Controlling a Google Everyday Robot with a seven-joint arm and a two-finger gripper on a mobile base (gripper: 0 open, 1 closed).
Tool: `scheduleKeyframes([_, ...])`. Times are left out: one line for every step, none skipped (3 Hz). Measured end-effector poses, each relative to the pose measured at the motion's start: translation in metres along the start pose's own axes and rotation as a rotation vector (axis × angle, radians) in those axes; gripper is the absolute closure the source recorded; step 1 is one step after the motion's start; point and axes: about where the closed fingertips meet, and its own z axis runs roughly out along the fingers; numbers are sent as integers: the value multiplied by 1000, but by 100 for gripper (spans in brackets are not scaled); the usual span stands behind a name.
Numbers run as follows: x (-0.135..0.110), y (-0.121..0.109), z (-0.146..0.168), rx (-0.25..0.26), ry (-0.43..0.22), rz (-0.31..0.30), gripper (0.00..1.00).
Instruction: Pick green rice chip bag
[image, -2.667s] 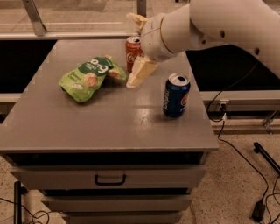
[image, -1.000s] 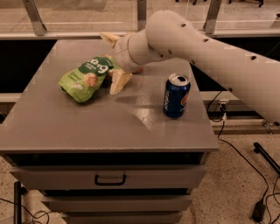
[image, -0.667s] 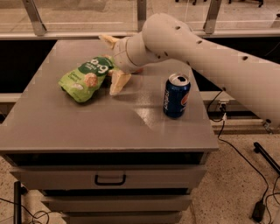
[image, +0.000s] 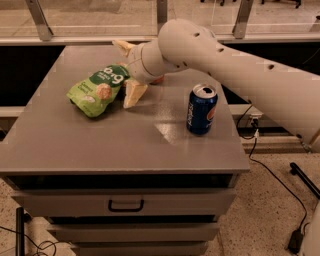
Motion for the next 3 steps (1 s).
scheduleKeyframes([-1,-2,-1,0,0,0,17])
scheduleKeyframes([2,-2,2,9,6,4,41])
scheduleKeyframes([5,-2,3,16,14,15,64])
